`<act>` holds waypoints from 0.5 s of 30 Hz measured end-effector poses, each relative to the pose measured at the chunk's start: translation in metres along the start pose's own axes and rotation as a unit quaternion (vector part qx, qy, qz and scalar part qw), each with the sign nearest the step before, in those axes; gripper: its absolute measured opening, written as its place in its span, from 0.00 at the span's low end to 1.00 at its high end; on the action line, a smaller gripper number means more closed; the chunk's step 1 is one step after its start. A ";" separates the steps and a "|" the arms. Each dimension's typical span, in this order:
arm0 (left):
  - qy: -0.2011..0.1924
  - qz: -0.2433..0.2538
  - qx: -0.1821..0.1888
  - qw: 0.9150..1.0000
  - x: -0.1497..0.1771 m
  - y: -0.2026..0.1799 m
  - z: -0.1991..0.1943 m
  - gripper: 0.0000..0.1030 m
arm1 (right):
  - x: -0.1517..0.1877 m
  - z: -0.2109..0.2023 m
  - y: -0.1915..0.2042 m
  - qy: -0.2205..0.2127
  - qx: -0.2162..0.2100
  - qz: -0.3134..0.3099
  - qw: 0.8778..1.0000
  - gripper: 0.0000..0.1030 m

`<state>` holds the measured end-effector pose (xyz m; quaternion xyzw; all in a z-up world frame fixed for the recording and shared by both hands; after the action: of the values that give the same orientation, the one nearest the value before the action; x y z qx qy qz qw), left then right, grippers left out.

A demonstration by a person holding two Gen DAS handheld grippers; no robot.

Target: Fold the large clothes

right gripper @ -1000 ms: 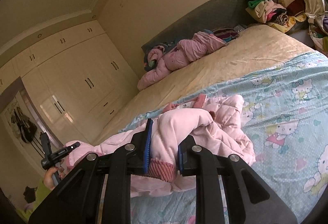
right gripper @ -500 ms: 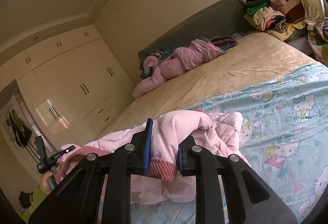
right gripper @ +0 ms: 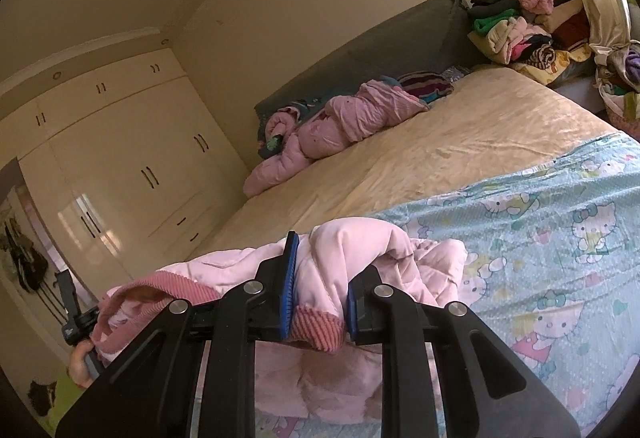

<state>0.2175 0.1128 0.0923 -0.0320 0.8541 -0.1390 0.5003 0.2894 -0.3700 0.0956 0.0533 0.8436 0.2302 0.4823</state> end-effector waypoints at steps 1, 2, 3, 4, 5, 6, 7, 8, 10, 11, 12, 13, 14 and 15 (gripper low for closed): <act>0.001 0.000 -0.001 1.000 -0.001 0.001 0.003 0.10 | -0.001 0.003 0.000 0.001 0.001 0.001 1.000 0.18; 0.003 0.000 -0.003 1.000 -0.003 0.002 0.007 0.10 | -0.003 0.008 -0.001 0.002 0.002 0.001 1.000 0.18; 0.004 -0.001 -0.004 1.000 -0.003 0.003 0.009 0.10 | -0.004 0.010 -0.001 0.003 0.003 0.002 1.000 0.18; 0.005 -0.002 -0.005 1.000 -0.004 0.004 0.012 0.10 | -0.005 0.013 -0.002 0.005 0.005 0.003 1.000 0.18; 0.005 -0.002 -0.006 1.000 -0.004 0.006 0.015 0.10 | -0.006 0.017 -0.003 0.006 0.006 0.004 1.000 0.18; 0.007 -0.002 -0.008 1.000 -0.005 0.008 0.020 0.10 | -0.007 0.021 -0.004 0.007 0.009 0.004 1.000 0.18; 0.009 -0.003 -0.010 1.000 -0.005 0.009 0.022 0.10 | -0.008 0.025 -0.005 0.009 0.012 0.005 1.000 0.18; 0.012 -0.003 -0.011 1.000 -0.005 0.011 0.026 0.10 | -0.009 0.030 -0.007 0.012 0.016 0.007 1.000 0.18; 0.017 -0.005 -0.014 1.000 -0.005 0.014 0.033 0.10 | -0.009 0.038 -0.010 0.019 0.023 0.013 0.999 0.18; 0.019 -0.006 -0.016 1.000 -0.005 0.016 0.037 0.10 | -0.009 0.042 -0.012 0.022 0.025 0.017 0.999 0.18; 0.022 -0.007 -0.018 1.000 -0.004 0.018 0.041 0.10 | -0.008 0.047 -0.015 0.025 0.029 0.020 0.999 0.18; 0.024 -0.008 -0.019 1.000 -0.004 0.019 0.044 0.10 | -0.008 0.050 -0.017 0.027 0.032 0.022 0.999 0.18; 0.025 -0.009 -0.020 0.999 -0.004 0.020 0.047 0.10 | -0.007 0.055 -0.019 0.029 0.035 0.025 0.999 0.18; 0.028 -0.010 -0.021 0.999 -0.004 0.022 0.050 0.10 | -0.007 0.058 -0.020 0.031 0.038 0.026 0.998 0.18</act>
<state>0.2649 0.1242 0.0667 -0.0474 0.8699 -0.1275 0.4742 0.3443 -0.3706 0.0669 0.0861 0.8644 0.2119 0.4478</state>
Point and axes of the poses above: each gripper's, at about its wrist camera, not at the fingertips, and z roughly the way its jaws point, y to its left, x to its underside, the point moved 3 cm from there along z, roughly the way its jaws point, and after that the axes turned 15 degrees about x, right-handed, at the moved point
